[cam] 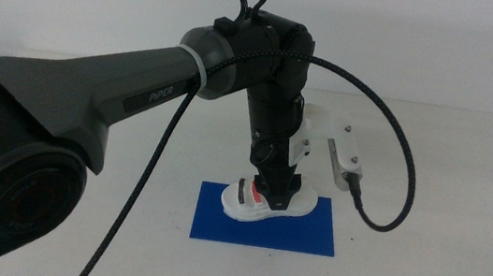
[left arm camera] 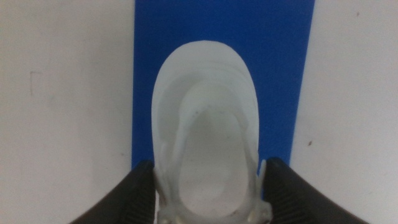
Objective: Use one arm to grab the shoe from the table and place it on the mat.
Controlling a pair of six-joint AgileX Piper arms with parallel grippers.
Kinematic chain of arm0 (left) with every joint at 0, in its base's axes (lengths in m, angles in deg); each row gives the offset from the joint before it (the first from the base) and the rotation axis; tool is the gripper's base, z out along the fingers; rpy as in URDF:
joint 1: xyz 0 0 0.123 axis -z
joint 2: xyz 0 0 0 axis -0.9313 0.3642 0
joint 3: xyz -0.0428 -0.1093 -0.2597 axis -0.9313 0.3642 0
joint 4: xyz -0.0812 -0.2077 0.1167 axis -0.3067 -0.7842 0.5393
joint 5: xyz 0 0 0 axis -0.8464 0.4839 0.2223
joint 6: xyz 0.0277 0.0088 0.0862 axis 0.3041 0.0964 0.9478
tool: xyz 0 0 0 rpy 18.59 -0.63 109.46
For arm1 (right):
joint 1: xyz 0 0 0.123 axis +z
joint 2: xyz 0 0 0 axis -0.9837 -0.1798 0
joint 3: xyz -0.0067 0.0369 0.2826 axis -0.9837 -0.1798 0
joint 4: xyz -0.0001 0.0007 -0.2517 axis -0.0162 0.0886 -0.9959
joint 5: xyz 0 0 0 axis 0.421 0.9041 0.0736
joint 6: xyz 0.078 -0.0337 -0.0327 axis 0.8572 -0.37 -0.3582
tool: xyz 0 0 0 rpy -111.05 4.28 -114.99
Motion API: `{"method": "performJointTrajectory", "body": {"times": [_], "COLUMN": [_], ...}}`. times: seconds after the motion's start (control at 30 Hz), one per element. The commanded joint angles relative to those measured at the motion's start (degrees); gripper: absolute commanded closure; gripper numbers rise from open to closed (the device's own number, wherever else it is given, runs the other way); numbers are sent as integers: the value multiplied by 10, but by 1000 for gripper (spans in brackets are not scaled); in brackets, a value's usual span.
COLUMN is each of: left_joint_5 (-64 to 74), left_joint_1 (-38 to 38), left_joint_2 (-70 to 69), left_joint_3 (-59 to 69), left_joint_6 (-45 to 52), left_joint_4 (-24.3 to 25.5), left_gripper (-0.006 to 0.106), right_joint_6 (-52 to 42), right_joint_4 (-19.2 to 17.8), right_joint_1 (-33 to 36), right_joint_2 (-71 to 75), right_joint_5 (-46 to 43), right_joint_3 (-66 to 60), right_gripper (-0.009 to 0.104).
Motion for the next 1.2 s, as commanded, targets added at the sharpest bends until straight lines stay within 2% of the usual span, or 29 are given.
{"method": "performJointTrajectory", "body": {"times": [0.0,0.3,0.4,0.53,0.57,0.6,0.73,0.83,1.03,1.17], "left_joint_5": [1,1,1,1,1,1,1,1,1,1], "left_joint_1": [2,3,3,4,4,4,4,3,-18,-53], "left_joint_2": [3,28,28,28,28,28,28,21,-96,-212], "left_joint_3": [-4,-4,-4,-4,-4,-4,-4,-13,-10,28], "left_joint_6": [35,33,39,48,48,48,45,11,-67,-117], "left_joint_4": [-5,-13,-14,-14,-12,-12,-5,-4,-19,-54], "left_gripper": [95,94,90,70,59,42,19,6,7,7], "right_joint_6": [-2,-2,-2,-2,-2,-2,-2,-2,-2,-2], "right_joint_4": [-5,-5,-5,-5,-5,-5,-5,-5,-5,-5], "right_joint_1": [1,1,1,1,1,1,1,1,1,1], "right_joint_2": [3,3,3,3,3,3,3,3,3,3], "right_joint_5": [-5,-5,-5,-5,-5,-5,-5,-5,-5,-5], "right_joint_3": [-1,-1,-1,-1,-1,-1,-1,-1,-1,-1], "right_gripper": [16,16,16,16,16,16,16,16,16,16]}}
